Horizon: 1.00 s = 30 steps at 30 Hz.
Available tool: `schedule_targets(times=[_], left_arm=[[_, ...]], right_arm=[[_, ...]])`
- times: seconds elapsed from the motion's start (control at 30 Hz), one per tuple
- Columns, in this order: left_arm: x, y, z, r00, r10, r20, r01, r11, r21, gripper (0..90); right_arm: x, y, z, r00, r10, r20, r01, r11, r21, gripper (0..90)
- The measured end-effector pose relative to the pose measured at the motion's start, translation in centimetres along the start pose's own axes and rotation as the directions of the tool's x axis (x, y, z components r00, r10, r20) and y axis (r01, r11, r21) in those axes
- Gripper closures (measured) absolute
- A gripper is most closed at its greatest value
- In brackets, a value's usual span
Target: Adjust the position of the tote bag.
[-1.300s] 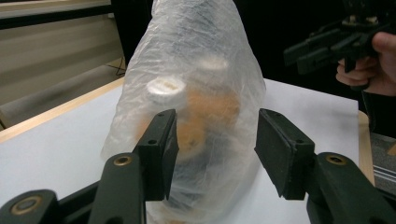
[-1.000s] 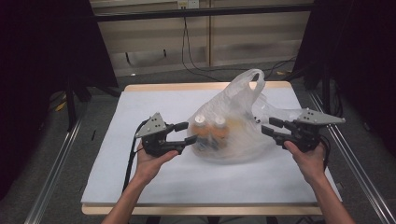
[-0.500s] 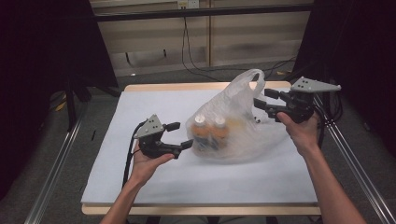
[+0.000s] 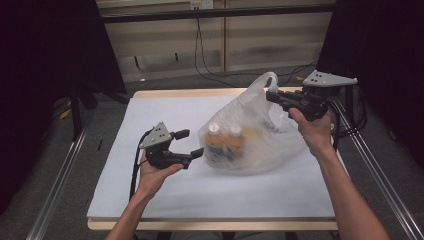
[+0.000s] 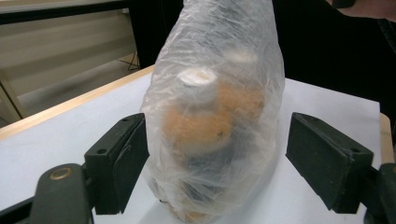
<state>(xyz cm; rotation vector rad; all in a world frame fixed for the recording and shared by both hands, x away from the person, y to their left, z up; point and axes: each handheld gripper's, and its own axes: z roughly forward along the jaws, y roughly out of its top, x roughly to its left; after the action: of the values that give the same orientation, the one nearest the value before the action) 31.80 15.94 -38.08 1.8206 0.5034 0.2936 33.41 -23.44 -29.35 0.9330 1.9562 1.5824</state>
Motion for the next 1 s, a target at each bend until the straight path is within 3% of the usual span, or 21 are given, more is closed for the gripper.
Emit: schedule_targets(times=[0.07,0.47,0.57,0.77,1.0], left_arm=[[0.0,0.1,-0.2,0.9998,0.007,-0.019,-0.007,0.9999,0.011,20.6],[-0.2,1.1,-0.2,0.9997,0.02,-0.014,-0.02,0.9994,-0.03,20.9],[-0.4,1.3,-0.1,0.9988,0.048,-0.013,-0.049,0.9982,-0.034,23.6],[-0.5,1.5,0.2,0.9992,0.039,-0.005,-0.039,0.998,-0.049,26.4],[0.1,3.5,-0.1,0.9987,0.044,-0.028,-0.046,0.9938,-0.101,31.8]], right_arm=[[0.2,0.2,0.1,1.0,-0.004,-0.008,0.004,1.0,0.0,85.3],[3.0,4.3,1.7,0.9927,-0.066,-0.101,0.062,0.997,-0.044,88.4],[3.7,5.3,2.2,0.989,-0.087,-0.119,0.081,0.995,-0.057,88.5],[4.8,6.7,3.2,0.9841,-0.097,-0.148,0.087,0.993,-0.074,88.7],[7.0,8.1,5.1,0.9721,-0.138,-0.19,0.127,0.989,-0.072,88.9]])
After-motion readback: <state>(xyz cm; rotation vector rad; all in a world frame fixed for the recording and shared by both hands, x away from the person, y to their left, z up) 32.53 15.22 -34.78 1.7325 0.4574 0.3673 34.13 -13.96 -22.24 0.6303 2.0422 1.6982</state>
